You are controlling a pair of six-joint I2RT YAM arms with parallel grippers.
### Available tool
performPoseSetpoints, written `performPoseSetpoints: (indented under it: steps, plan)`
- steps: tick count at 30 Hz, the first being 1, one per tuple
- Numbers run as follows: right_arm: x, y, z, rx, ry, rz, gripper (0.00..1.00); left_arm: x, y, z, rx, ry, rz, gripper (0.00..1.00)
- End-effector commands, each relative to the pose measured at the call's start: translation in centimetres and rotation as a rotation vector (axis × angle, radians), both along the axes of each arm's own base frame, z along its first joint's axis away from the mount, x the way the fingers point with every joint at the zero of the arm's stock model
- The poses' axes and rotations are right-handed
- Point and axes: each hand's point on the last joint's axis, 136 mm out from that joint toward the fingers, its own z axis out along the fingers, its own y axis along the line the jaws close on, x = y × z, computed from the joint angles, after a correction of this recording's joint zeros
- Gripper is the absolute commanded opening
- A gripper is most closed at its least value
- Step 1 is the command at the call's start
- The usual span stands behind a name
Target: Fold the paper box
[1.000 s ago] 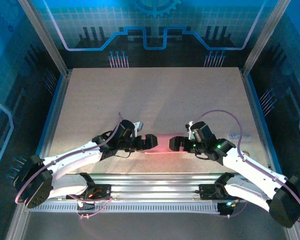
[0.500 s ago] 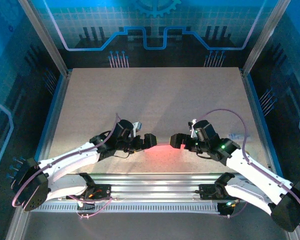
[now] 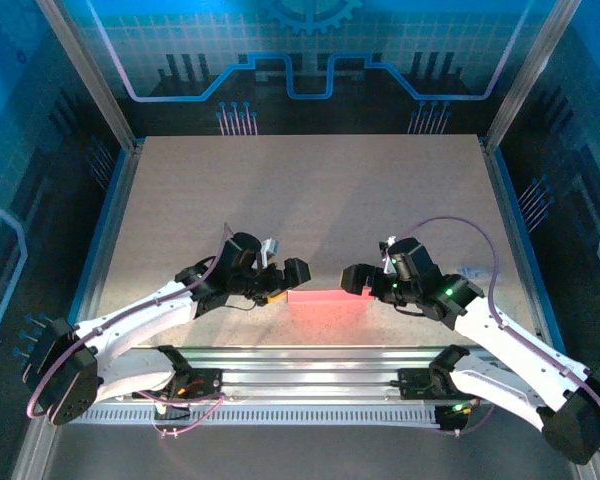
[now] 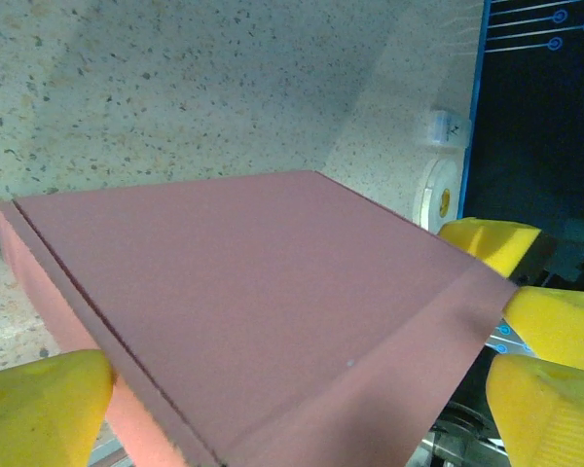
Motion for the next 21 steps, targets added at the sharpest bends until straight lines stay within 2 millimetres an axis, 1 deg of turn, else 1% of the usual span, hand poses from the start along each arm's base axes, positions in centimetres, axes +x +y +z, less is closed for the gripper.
performPoseSetpoints:
  steps: [1,4,11,21]
  plan:
    - [0.0,0.1,0.5,0.012,0.019,-0.010,1.00,0.1,-0.3,0.9,-0.025,0.018,-0.014,0.99]
    - [0.0,0.0,0.4,0.010,0.020,-0.017,1.00,0.4,-0.4,0.7,-0.028,0.023,-0.013,0.99]
    - [0.3,0.5,0.6,0.028,0.019,-0.010,1.00,1.0,-0.9,1.2,-0.049,0.026,-0.019,0.99]
    - [1.5,1.0,0.8,0.029,0.011,-0.023,1.00,2.3,-1.2,1.0,-0.065,0.053,-0.013,0.99]
